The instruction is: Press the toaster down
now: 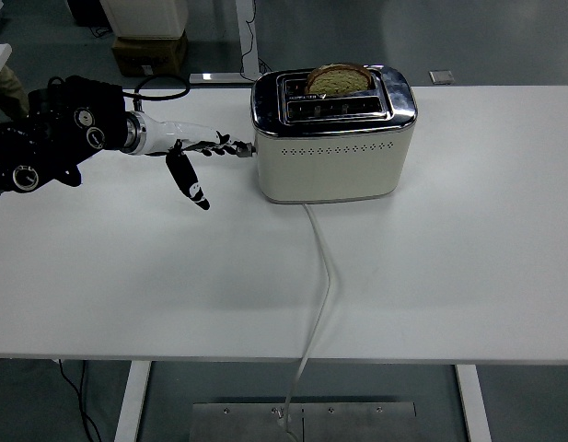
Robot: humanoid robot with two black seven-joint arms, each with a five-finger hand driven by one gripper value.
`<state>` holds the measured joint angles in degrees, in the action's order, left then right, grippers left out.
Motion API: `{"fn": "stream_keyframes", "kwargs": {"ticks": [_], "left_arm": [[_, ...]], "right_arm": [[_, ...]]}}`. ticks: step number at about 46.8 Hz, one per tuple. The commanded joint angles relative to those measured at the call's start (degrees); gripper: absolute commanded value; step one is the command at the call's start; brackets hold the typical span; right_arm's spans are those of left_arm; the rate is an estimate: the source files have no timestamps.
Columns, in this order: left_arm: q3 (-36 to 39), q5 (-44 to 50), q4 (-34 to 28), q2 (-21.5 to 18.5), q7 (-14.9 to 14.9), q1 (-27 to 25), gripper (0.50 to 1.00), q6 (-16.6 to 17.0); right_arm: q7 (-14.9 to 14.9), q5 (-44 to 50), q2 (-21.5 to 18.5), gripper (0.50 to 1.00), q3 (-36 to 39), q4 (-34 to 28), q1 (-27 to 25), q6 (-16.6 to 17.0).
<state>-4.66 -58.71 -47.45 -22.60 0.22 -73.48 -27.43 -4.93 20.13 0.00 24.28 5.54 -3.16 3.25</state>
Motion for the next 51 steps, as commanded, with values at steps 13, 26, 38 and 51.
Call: {"fn": "stream_keyframes", "kwargs": {"ticks": [13, 26, 38, 51], "left_arm": [[0.00, 0.00, 0.96, 0.89, 0.05, 1.14, 1.000, 0.63], [0.00, 0.00, 2.54, 1.77, 0.05, 2.11, 1.000, 0.98], [-0.09, 0.00, 3.42, 2.65, 0.13, 3.26, 1.000, 1.77], [-0.09, 0.00, 3.42, 2.56, 0.05, 4.57, 1.000, 1.94]], "right_arm": [[0.00, 0.00, 0.00, 0.998, -0.02, 0.00, 0.00, 0.00], [0.00, 0.00, 0.00, 0.998, 0.07, 0.00, 0.00, 0.00], [0.00, 0.00, 0.00, 1.000, -0.02, 0.00, -0.09, 0.00], [0.00, 0.00, 0.00, 1.000, -0.02, 0.00, -0.09, 0.00]]}}
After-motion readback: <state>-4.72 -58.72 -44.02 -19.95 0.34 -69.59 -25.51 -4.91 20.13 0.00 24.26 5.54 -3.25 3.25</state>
